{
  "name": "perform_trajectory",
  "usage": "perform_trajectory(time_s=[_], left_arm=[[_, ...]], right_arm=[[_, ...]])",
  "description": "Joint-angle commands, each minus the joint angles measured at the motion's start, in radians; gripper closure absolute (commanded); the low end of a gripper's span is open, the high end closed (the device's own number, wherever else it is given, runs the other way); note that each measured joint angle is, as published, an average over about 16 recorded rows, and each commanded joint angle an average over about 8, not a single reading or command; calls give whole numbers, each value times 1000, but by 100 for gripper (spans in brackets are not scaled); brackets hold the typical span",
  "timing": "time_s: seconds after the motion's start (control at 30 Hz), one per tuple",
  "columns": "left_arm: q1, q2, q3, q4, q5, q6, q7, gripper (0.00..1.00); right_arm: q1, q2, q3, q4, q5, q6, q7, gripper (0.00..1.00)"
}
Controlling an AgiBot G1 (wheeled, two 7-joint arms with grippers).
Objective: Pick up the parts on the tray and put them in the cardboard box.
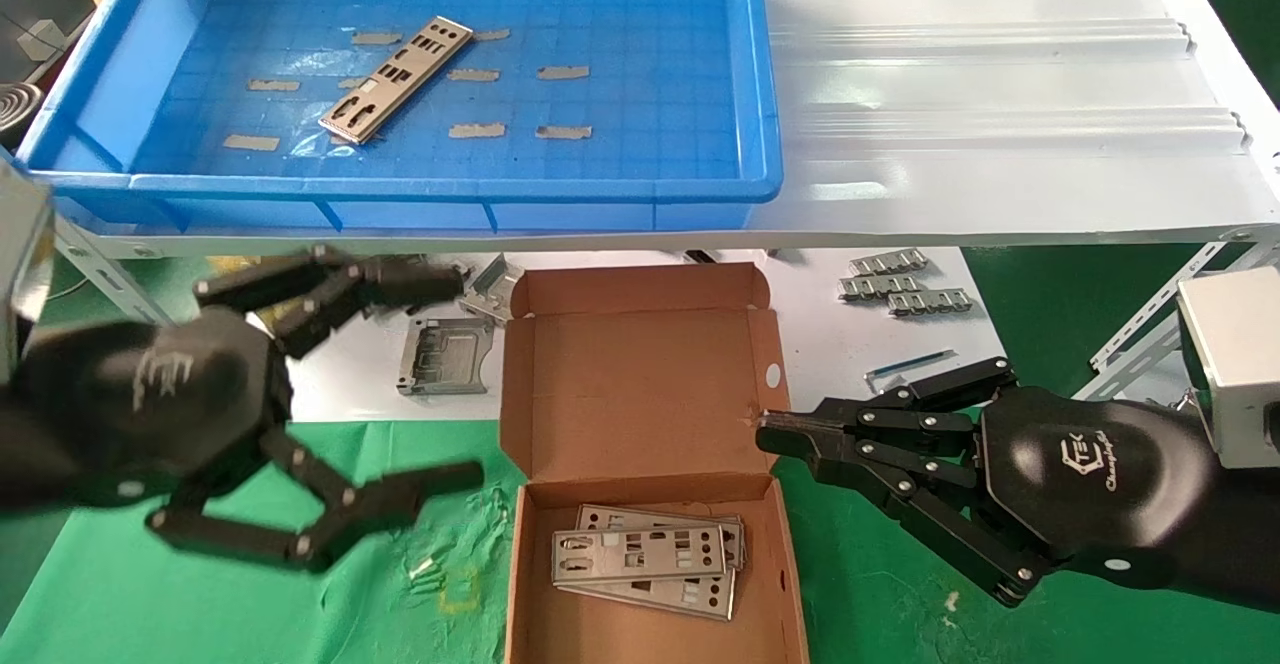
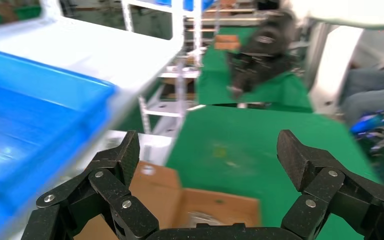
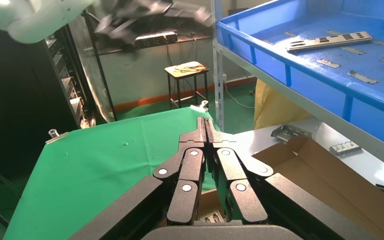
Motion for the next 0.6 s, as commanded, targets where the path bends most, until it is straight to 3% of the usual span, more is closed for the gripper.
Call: perform_trajectory(time_s=[0.03,0.33,0.6], left_arm=[[-58,7,6,4,32,-21,-20,0],[-395,150,123,318,303,-111,-92,0],[-592,300,221,644,503,-198,-63,0]], right_arm=[[0,0,0,0,0,0,0,100],[0,0,0,0,0,0,0,100],[0,0,0,0,0,0,0,100]])
